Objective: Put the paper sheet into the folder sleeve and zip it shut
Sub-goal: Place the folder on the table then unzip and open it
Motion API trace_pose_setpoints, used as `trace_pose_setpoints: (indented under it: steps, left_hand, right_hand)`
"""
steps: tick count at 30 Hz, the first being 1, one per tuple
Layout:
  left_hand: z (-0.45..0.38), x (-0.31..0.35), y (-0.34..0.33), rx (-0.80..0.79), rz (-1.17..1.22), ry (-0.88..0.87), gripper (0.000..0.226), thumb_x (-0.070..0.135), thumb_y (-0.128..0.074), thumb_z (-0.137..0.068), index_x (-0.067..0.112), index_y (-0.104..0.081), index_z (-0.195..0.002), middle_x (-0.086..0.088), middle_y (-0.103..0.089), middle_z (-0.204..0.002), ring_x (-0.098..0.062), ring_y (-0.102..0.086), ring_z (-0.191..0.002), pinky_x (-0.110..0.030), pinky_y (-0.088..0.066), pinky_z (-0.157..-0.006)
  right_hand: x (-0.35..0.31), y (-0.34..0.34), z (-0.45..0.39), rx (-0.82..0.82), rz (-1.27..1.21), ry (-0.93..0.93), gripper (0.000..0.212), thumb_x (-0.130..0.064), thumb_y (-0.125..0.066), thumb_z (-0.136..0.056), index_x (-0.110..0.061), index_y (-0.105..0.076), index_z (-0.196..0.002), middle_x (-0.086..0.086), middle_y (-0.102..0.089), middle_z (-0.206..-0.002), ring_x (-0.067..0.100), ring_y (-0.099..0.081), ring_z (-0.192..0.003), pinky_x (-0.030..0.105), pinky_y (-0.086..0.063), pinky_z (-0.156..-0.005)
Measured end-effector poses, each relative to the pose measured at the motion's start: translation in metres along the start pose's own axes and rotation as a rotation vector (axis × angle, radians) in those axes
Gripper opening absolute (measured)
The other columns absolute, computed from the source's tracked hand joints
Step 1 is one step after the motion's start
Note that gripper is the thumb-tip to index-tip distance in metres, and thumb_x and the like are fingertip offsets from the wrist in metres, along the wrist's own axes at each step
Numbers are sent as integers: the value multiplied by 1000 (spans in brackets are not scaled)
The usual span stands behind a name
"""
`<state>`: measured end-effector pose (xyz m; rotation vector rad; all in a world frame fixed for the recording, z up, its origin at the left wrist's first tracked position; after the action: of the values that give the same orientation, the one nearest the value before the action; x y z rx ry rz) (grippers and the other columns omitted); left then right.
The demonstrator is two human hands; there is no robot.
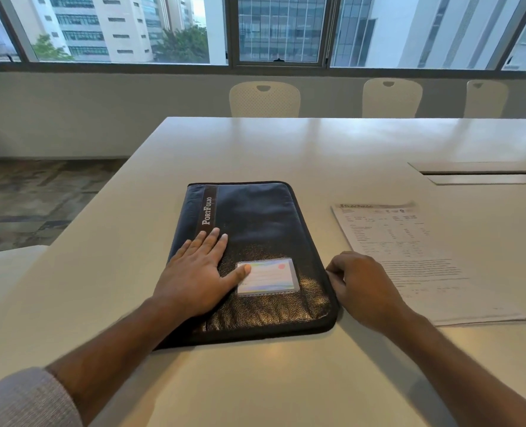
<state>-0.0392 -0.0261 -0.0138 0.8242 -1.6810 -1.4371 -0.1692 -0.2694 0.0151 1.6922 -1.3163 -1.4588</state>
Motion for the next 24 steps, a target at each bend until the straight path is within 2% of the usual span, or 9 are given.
trace_pose_setpoints:
  steps: [8,14,17,21,24]
  left_hand:
    - [-2,-1,-1,11,12,3,99,89,-3,-73,33,-3,-154,13,4,-162,-6,6,-147,-33,1,-120]
    - [-1,-1,-2,2,0,7,99,89,-4,-73,32,-4,-154,13,3,-162,-7,4,-148,-34,0,-121]
    - [-1,-1,-2,0,-2,4,99,89,-5,-74,32,-4,-155,12,3,-162,-7,4,-148,-34,0,-120]
    - [-2,1,-2,-13,-4,7,98,88,-6,-75,31,-3,-155,11,3,-162,-8,4,-148,-35,-1,-121]
    - [-2,2,-2,-14,-6,15,95,86,-7,-78,30,-3,-155,11,3,-163,-9,4,-148,-35,-1,-121]
  right_hand:
    - [-7,8,36,-26,-20,-41,17,-12,-61,-87,-14,-66,-71,-10,-55,-66,11,-53,-63,22,-39,-56]
    - [-17,10,61,-35,-40,-80,34,-14,-64,-83,-31,-48,-59,-12,-48,-60,8,-49,-58,18,-30,-52]
    - [-25,9,72,-23,-59,-115,37,-16,-65,-81,-31,-43,-56,-10,-47,-58,9,-48,-57,20,-31,-51]
    - [-42,-1,85,-7,-92,-140,28,-19,-64,-81,-26,-48,-59,-9,-50,-60,9,-49,-59,24,-35,-52]
    - [-56,-10,89,2,-83,-145,25,-22,-63,-84,-26,-50,-63,-8,-52,-63,8,-49,-59,17,-31,-50]
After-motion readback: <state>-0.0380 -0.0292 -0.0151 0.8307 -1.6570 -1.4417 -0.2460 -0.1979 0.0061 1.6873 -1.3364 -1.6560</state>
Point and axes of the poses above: each hand's wrist, its own z-axis away from the middle knuckle, its own y-axis out of the back of the hand, x = y × z, the point moved 4 cm from there along -z, towards the middle knuckle
